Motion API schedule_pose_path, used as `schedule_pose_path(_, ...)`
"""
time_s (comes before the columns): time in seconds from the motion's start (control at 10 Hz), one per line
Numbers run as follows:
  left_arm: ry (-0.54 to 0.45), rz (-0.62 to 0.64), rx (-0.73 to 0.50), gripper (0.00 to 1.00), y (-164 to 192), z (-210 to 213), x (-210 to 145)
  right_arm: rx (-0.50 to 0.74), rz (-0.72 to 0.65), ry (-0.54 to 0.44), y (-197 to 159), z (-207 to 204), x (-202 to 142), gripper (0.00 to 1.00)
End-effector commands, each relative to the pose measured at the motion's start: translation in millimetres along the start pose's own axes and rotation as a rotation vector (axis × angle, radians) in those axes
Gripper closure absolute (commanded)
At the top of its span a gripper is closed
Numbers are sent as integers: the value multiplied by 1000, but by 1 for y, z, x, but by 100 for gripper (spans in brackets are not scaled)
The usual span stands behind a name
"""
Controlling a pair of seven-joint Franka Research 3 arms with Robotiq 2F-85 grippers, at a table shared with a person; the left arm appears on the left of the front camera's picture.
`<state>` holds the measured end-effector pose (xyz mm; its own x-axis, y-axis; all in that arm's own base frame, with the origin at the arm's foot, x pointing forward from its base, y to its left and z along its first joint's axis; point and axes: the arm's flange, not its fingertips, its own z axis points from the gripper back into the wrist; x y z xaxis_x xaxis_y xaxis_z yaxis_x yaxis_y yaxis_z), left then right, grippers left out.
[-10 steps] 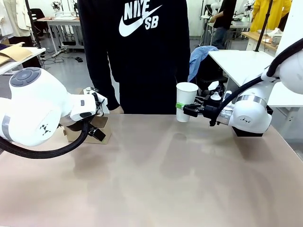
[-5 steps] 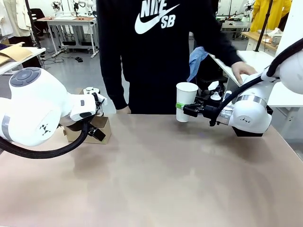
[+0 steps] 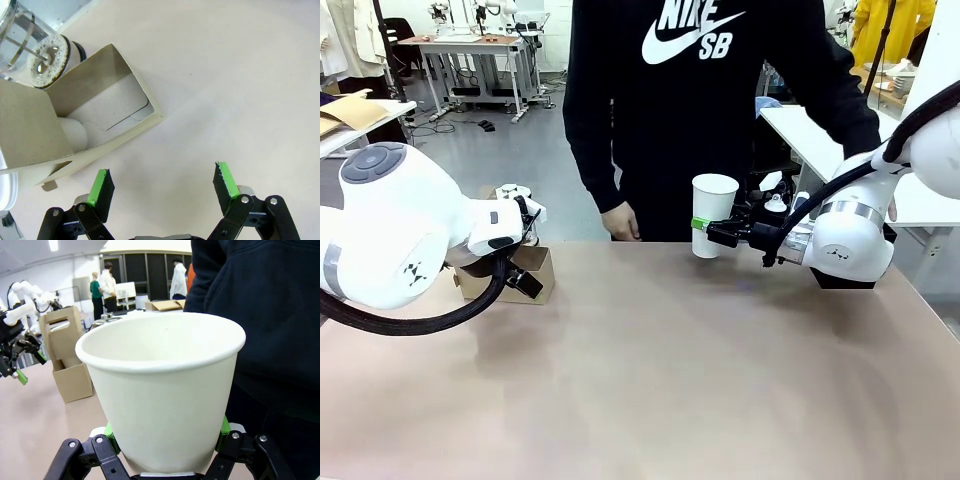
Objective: Pour a drink into a cup and package it in a carrier.
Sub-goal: When a person places the Paper Cup Lid on the 600 ml Paper Cup , lift the 600 ml Paper Cup.
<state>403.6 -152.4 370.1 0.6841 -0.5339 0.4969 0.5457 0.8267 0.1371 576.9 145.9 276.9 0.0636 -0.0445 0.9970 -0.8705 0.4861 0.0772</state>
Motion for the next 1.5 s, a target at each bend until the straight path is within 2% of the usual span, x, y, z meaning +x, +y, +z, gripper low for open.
schedule_pose_path(0.0,-1,1,-2,0,0,0,0,-9,-6,-6,1,-3,2,19)
schedule_pose_path(1.4,-1,1,-2,0,0,0,0,-9,-6,-6,1,-3,2,19)
